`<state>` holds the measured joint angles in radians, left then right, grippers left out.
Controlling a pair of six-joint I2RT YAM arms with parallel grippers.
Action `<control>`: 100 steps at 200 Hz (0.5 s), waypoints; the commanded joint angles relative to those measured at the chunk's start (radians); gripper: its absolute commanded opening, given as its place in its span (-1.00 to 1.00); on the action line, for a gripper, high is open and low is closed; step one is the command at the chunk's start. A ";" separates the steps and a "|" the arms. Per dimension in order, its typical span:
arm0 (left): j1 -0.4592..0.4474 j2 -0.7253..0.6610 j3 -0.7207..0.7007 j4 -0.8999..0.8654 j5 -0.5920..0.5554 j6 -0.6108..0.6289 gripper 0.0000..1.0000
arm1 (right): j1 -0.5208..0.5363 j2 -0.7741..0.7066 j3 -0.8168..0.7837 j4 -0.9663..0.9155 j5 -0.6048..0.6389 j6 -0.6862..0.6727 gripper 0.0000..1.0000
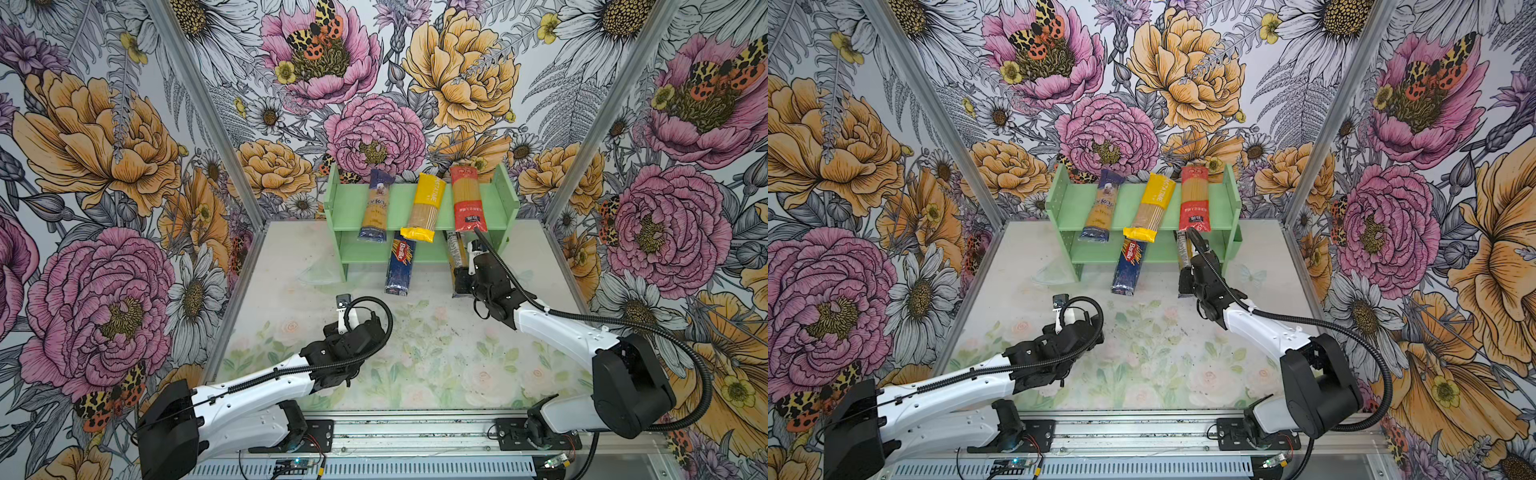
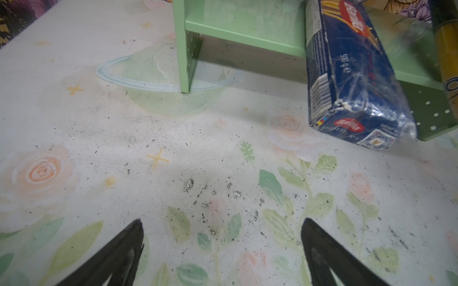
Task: Arrange pasta packages on shelves
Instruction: Place the pasta bag on the shelf.
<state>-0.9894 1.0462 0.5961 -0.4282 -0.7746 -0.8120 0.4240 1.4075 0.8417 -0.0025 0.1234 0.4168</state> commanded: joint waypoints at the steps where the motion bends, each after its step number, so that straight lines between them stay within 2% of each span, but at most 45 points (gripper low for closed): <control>1: 0.011 -0.015 -0.004 0.009 0.001 0.007 0.98 | -0.004 -0.061 0.012 0.241 0.022 -0.019 -0.79; 28: 0.011 -0.015 -0.005 0.010 0.002 0.007 0.98 | -0.002 -0.071 -0.037 0.343 0.025 -0.004 -0.78; 100: 0.011 -0.019 -0.003 0.007 -0.001 0.009 0.98 | 0.004 -0.046 -0.019 0.410 0.019 -0.012 -0.78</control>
<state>-0.9894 1.0458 0.5961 -0.4286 -0.7746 -0.8116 0.4240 1.4025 0.7727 0.1909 0.1265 0.4175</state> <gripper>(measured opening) 0.987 0.281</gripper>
